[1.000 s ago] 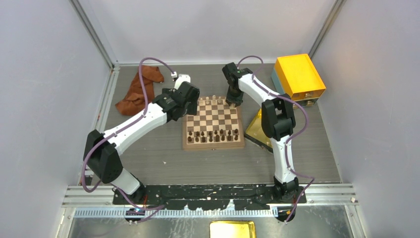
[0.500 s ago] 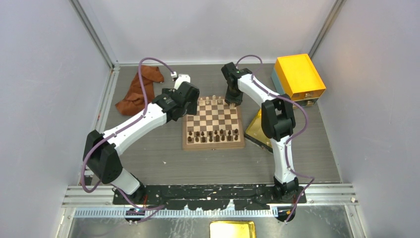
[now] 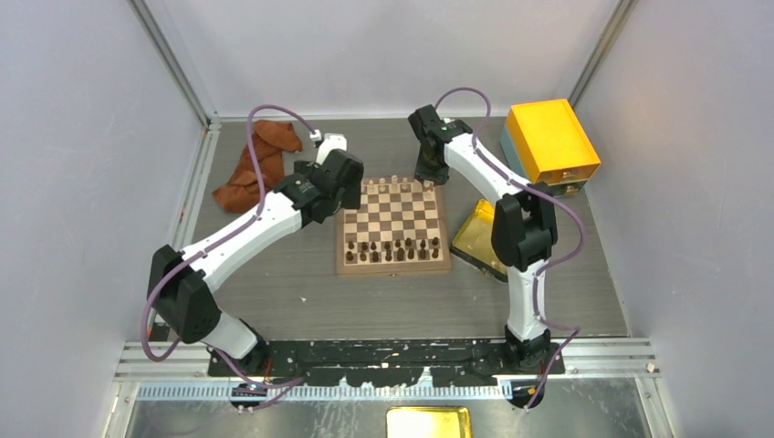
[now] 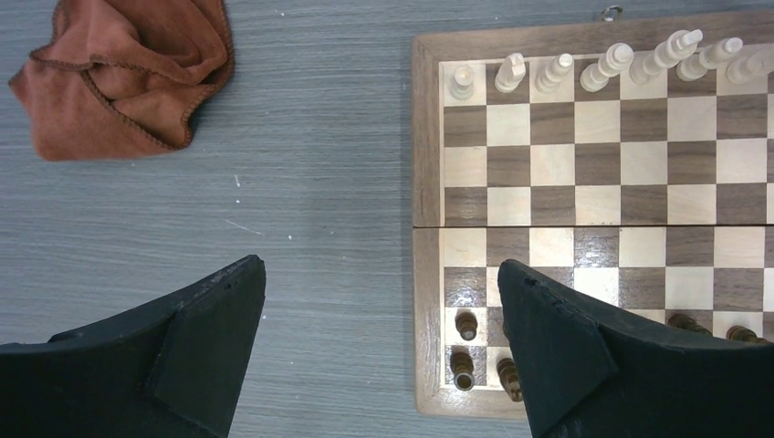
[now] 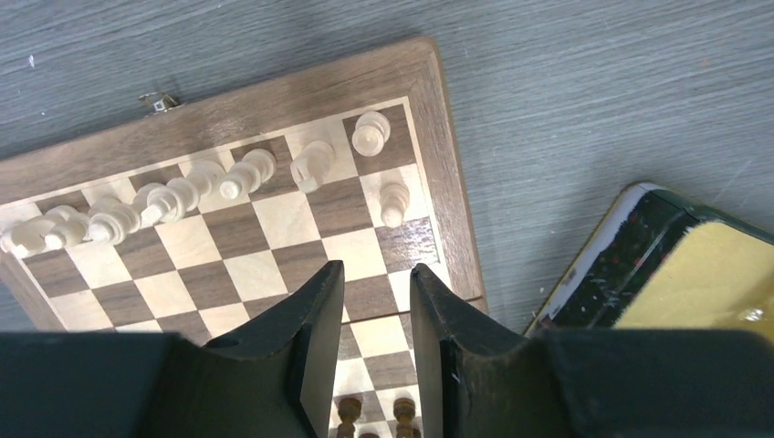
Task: Set up the chess pieces on the board
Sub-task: Place the chess piece on the chessboard, then adjust the chess piece on the chessboard.
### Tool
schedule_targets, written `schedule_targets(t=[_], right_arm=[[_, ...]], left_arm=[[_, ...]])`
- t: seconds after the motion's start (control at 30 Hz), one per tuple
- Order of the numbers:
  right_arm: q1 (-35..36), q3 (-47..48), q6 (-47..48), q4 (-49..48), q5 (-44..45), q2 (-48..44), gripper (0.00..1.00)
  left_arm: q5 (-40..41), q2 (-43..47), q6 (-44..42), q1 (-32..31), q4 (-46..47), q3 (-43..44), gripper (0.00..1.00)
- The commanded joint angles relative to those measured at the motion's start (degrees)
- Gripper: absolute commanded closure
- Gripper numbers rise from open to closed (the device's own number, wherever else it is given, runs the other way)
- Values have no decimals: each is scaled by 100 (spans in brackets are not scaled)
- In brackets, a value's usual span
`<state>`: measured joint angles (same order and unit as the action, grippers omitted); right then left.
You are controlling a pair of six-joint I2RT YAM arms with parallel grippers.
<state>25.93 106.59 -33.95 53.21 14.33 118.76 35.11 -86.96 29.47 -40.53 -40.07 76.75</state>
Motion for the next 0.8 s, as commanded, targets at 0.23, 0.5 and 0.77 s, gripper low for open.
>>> schedule_targets(t=[0.23,0.5,0.77], right_arm=[[-43,-1135,-87,-545,895,-1596,63],[-66,-2043,-85,-774,934,-2392,68],[-58,-2527,-103,-915,957,-2838,73]], left_arm=[[13,-478,379,-16,428,603,4],[-42,-1793,1542,-8,46,1782,14],[-312,-2826,2632,235,-689,2789,31]])
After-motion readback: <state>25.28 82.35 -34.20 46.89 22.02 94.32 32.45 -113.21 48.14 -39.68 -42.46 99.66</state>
